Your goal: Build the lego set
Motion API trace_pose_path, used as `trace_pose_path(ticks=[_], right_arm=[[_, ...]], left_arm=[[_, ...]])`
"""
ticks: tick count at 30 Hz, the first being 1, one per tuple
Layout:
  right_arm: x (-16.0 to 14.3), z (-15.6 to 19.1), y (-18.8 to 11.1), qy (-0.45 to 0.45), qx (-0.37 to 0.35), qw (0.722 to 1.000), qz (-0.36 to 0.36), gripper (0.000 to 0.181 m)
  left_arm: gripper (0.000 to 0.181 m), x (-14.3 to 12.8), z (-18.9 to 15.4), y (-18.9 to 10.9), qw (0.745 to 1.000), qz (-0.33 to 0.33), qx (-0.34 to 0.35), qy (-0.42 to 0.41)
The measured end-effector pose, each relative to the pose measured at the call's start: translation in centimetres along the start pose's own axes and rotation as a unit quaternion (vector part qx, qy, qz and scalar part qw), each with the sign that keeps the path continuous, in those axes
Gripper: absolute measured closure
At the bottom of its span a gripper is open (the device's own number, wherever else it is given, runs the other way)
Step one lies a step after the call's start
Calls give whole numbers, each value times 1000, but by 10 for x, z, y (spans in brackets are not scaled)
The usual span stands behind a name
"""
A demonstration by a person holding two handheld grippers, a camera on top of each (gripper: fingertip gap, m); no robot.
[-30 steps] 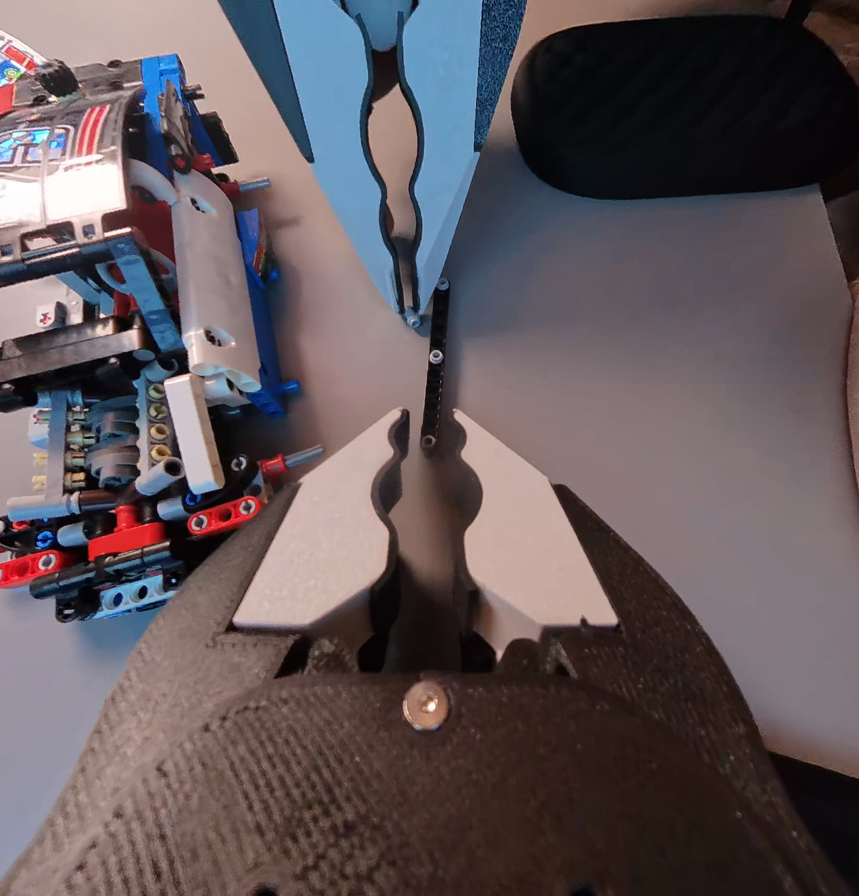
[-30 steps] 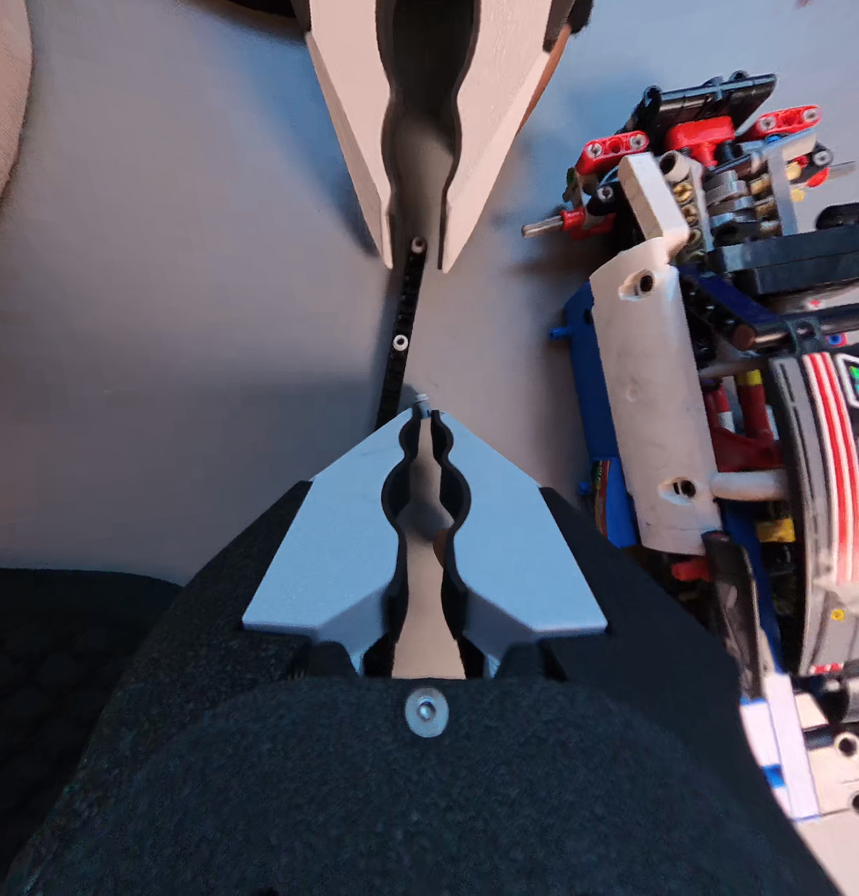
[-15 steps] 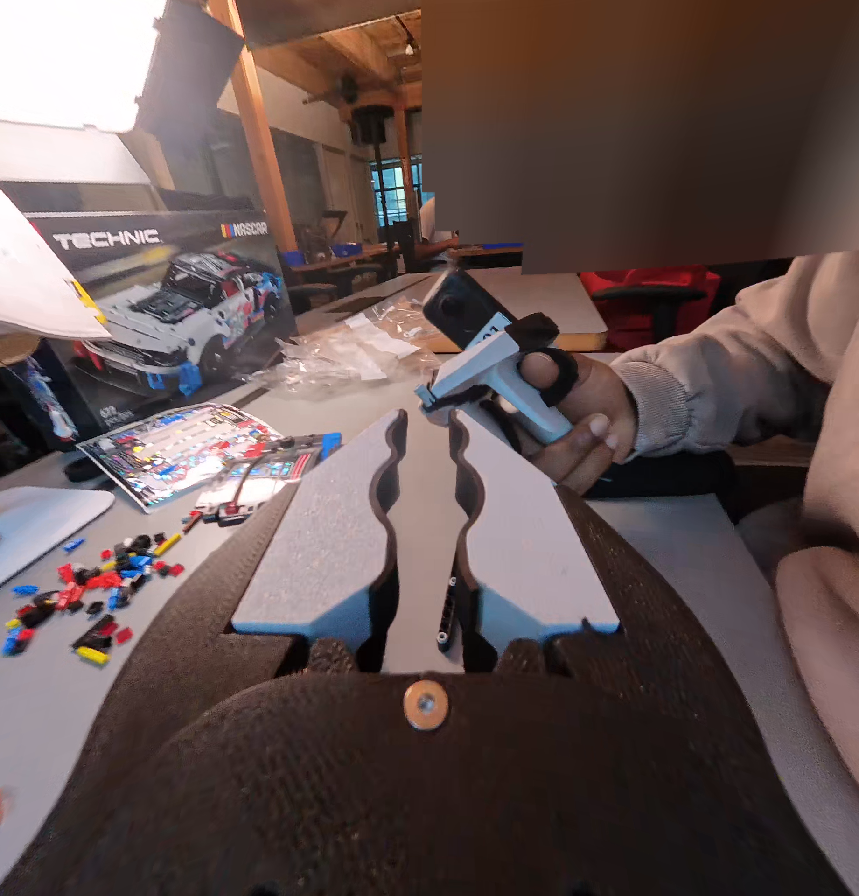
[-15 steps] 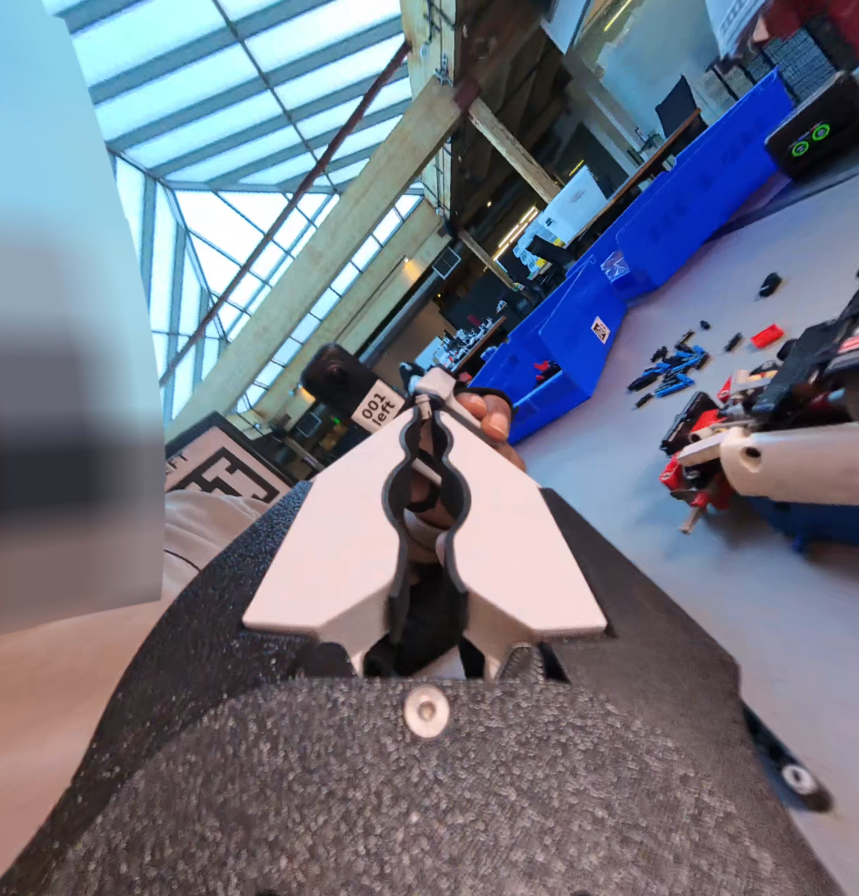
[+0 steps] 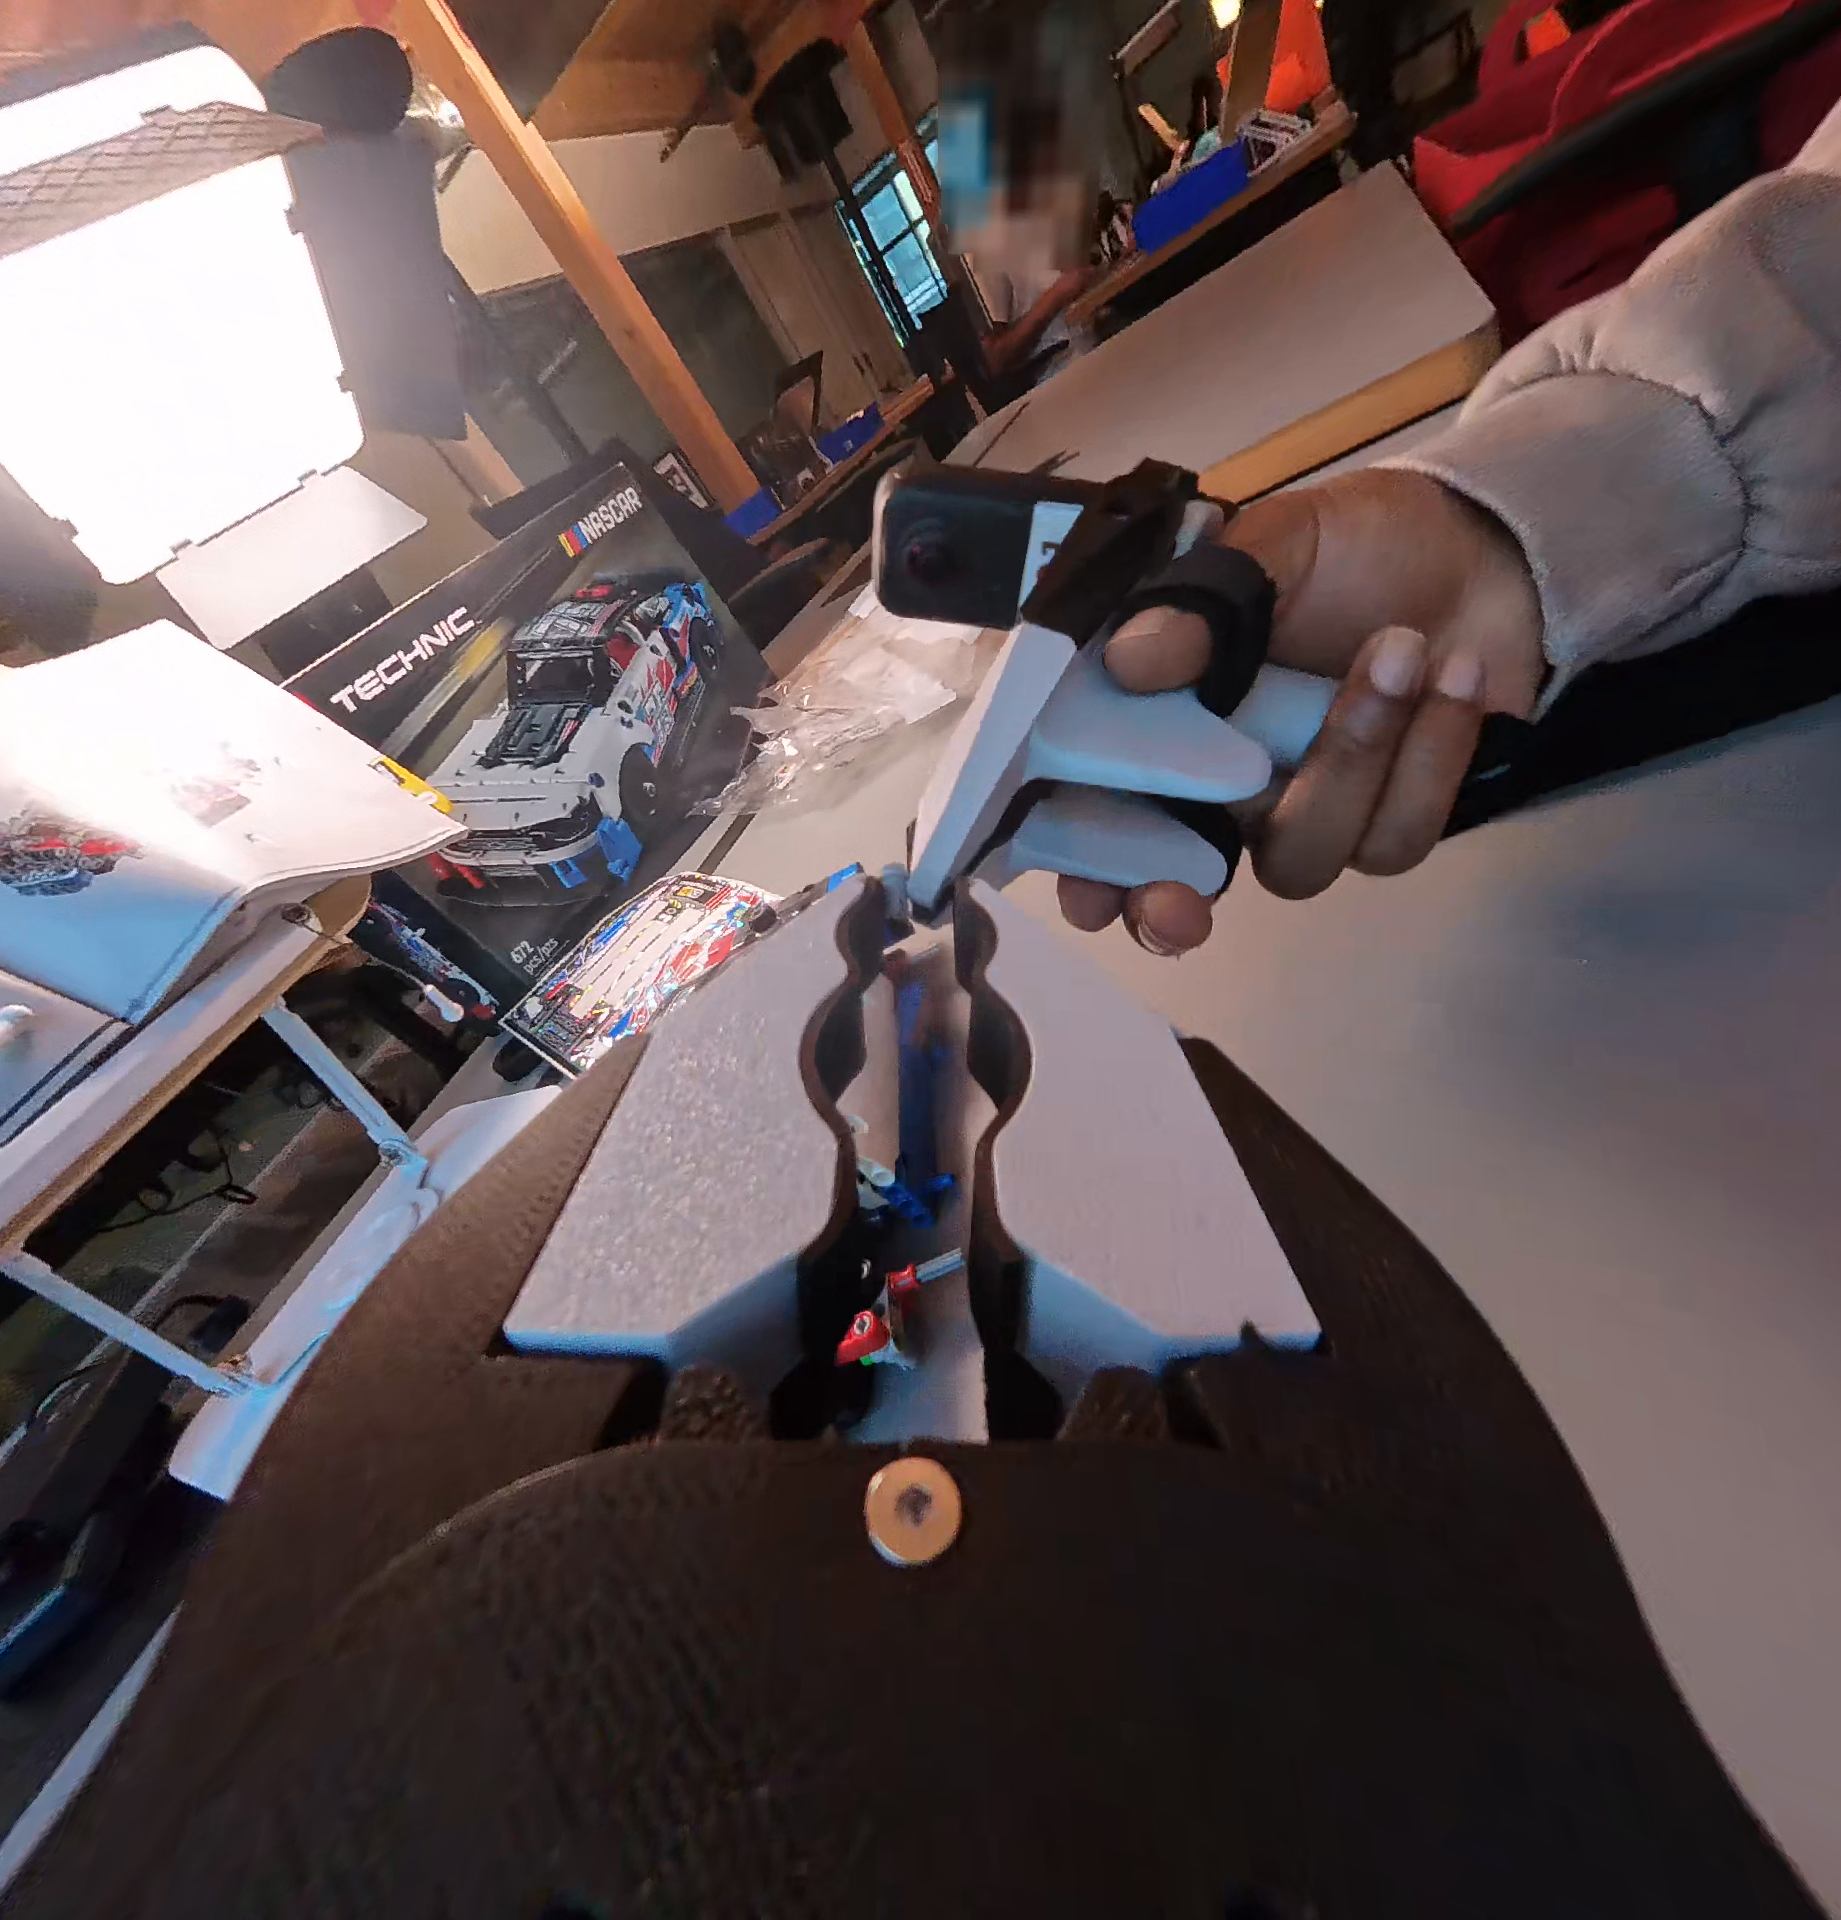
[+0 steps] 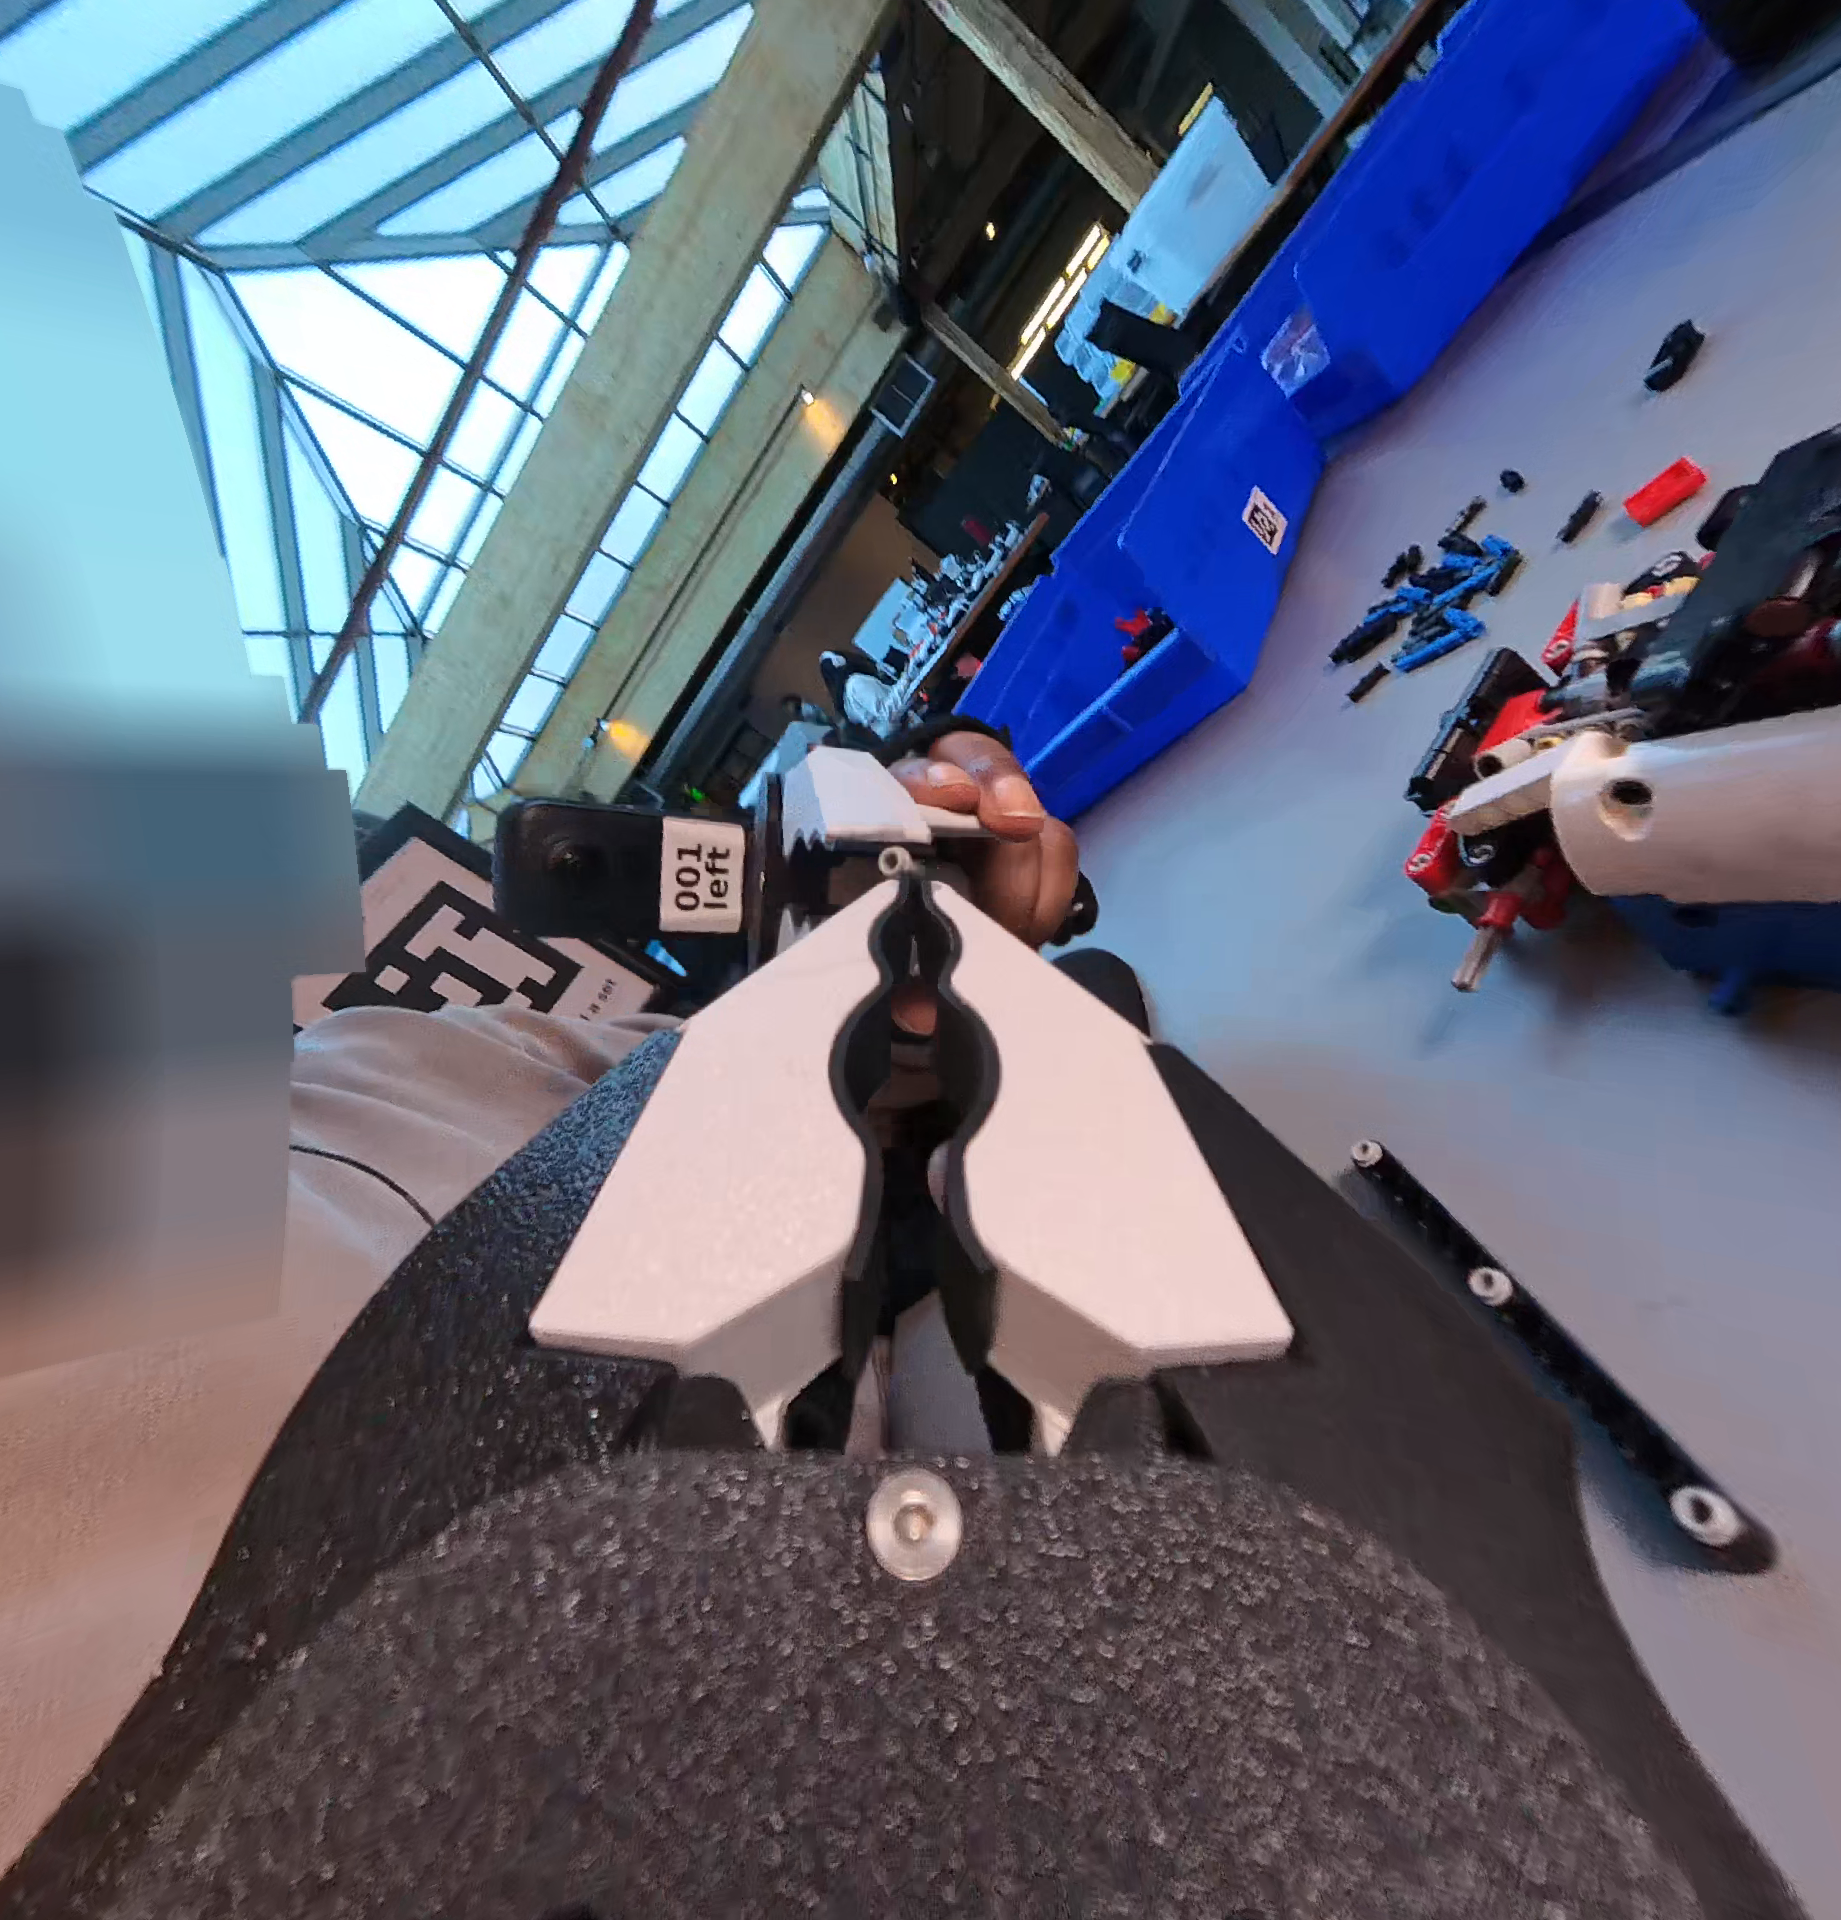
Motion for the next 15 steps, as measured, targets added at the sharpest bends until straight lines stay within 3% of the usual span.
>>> trace_pose_path(ticks=[1,10,15], right_arm=[[-4,-3,-1,-1,-10,1000,21,181],[-28,-9,-12,12,-9,986,164,179],[-36,-14,-17,45,30,979,196,174]], left_arm=[[170,-2,-3,1,1000,7,-6,10],[172,-11,-29,5,995,16,-90,27],[173,-14,-39,5,986,10,-162,-48]])
Point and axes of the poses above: each gripper's, where its closed fingertips meet, y out along the fingers, x out of its top, z = x × y across the jaws, the point moved 1 cm from there along -y, back along the fingers, and after that the axes turned 8 degrees about z, right-handed, at the moved point
